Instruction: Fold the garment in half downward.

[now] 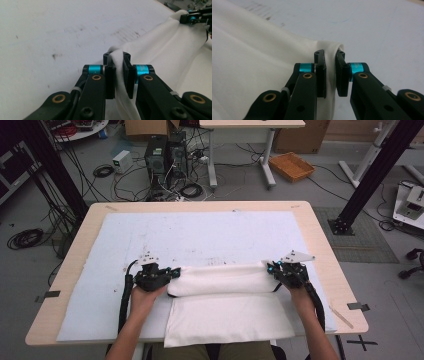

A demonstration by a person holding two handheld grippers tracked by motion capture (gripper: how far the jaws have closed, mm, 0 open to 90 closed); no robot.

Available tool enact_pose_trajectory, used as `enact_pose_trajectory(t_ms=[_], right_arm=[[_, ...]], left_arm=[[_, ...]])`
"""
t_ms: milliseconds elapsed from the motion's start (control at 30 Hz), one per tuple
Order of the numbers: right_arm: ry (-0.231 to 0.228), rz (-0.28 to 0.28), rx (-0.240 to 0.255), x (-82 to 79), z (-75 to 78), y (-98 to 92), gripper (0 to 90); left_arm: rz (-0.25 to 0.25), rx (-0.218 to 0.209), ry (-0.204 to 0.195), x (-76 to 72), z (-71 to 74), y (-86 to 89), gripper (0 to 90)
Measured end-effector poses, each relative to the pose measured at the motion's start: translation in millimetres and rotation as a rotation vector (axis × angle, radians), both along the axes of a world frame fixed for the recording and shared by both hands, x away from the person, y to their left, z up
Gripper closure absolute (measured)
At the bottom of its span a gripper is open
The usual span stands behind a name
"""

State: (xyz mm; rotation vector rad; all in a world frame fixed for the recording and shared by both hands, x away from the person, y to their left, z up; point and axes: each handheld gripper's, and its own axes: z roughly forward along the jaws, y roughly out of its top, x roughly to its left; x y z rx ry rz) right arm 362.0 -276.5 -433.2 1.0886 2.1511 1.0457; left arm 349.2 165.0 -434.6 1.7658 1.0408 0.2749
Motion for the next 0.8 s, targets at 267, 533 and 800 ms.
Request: enact_pose_trajectory(t_ms=[267,533,800], right_arm=[[-0.053,-0.065,0.016,-0.2,2.0,-3.2,59.8],[-0.03,-0.009,0.145,-30.9,4.4,-25.8,42.0],[0.111,-0.011,0.125,-27.0,-11.6,-29.0,52.8]], left_arm=[[0.061,0.022,-0.007,-0.7,-2.6,-6.5,50.8],[0.029,0.039,-0.021,-29.4,-3.6,1.8,49.1],[-0.035,0.054,0.05,-30.8,-10.0,-3.0,79.6]])
